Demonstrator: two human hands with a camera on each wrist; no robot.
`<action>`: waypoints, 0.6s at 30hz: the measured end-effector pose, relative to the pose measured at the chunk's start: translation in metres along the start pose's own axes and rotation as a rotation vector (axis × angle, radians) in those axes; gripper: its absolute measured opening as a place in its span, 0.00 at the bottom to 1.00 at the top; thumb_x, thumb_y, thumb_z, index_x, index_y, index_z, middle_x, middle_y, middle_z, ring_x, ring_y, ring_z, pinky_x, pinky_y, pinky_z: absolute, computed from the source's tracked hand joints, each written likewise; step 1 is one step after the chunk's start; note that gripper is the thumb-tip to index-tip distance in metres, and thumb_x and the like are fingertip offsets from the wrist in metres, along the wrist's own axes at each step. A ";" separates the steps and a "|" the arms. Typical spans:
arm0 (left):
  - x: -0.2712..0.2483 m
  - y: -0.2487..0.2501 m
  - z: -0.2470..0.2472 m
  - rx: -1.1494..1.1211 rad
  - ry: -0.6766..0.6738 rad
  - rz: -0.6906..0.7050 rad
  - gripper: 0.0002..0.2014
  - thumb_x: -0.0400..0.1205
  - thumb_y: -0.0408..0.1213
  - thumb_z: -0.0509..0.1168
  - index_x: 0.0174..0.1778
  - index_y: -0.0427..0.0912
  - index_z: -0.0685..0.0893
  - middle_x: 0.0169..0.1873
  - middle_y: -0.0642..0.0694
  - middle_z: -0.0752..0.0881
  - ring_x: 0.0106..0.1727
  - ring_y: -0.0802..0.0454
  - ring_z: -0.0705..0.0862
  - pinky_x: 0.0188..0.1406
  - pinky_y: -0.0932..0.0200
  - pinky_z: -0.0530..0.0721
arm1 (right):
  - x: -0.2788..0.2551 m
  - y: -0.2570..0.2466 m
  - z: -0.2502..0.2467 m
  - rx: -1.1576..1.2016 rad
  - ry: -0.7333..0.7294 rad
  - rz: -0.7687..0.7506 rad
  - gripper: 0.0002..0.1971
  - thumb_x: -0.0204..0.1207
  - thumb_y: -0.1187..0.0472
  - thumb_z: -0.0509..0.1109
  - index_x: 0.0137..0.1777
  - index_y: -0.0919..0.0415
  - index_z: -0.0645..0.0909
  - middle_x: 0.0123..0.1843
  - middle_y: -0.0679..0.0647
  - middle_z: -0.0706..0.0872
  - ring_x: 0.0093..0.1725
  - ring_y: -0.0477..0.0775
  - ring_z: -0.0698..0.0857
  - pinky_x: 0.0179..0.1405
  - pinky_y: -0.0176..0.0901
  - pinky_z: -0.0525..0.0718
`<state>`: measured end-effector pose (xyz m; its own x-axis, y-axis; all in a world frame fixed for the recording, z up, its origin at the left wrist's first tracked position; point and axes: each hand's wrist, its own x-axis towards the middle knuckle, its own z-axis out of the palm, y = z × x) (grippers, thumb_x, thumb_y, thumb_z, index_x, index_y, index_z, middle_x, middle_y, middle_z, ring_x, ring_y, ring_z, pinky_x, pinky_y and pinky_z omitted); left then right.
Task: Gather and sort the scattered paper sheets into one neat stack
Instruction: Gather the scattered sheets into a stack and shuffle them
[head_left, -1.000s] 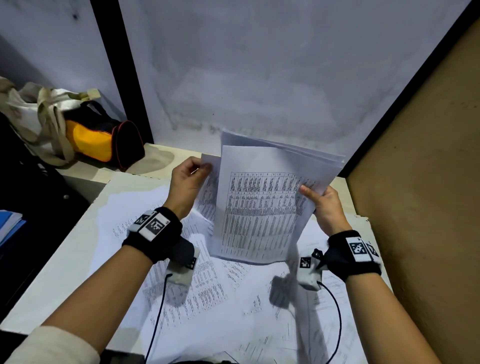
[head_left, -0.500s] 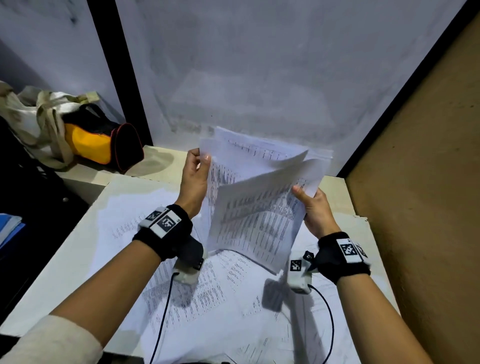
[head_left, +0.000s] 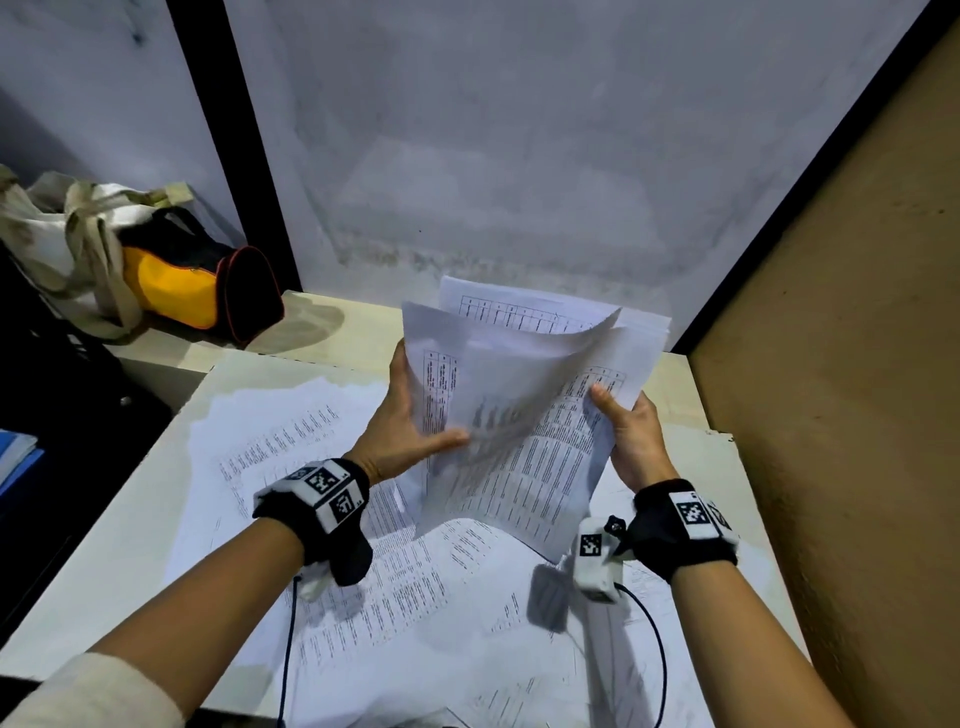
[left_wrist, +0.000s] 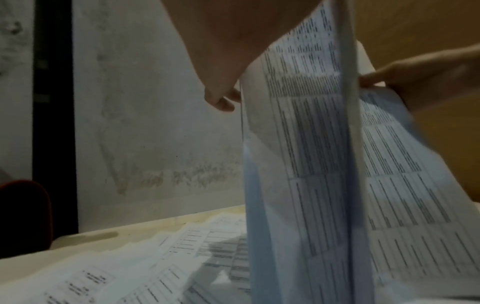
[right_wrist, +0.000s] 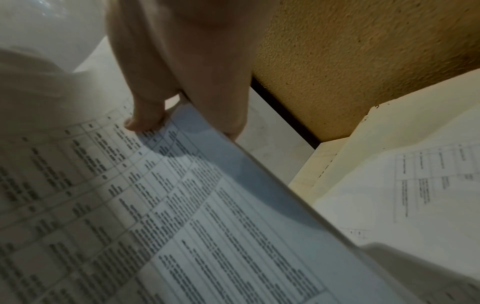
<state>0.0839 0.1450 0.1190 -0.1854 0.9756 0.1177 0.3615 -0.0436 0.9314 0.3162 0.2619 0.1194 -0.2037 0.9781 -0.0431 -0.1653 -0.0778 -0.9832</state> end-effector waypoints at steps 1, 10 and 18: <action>0.000 0.001 0.001 0.037 0.049 -0.003 0.62 0.65 0.54 0.76 0.78 0.48 0.32 0.75 0.62 0.48 0.76 0.69 0.54 0.78 0.64 0.57 | 0.000 0.000 0.001 -0.012 -0.007 0.009 0.45 0.32 0.32 0.83 0.52 0.54 0.81 0.44 0.42 0.91 0.46 0.39 0.89 0.47 0.29 0.84; 0.022 -0.002 -0.005 -0.315 0.321 -0.094 0.19 0.75 0.26 0.69 0.60 0.43 0.76 0.51 0.49 0.86 0.51 0.56 0.87 0.65 0.40 0.80 | -0.005 -0.004 -0.006 -0.044 -0.134 0.070 0.39 0.37 0.40 0.86 0.50 0.57 0.83 0.44 0.49 0.92 0.46 0.49 0.90 0.44 0.41 0.86; 0.021 0.006 0.012 -0.363 0.116 -0.154 0.32 0.72 0.33 0.73 0.70 0.45 0.65 0.64 0.43 0.78 0.65 0.46 0.79 0.69 0.45 0.76 | -0.021 -0.004 0.006 -0.239 -0.208 0.069 0.20 0.60 0.61 0.79 0.53 0.51 0.80 0.48 0.45 0.90 0.53 0.44 0.88 0.51 0.35 0.84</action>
<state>0.0930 0.1678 0.1234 -0.3212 0.9469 -0.0143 -0.0212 0.0080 0.9997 0.3155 0.2408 0.1255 -0.4034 0.9097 -0.0983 0.0817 -0.0712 -0.9941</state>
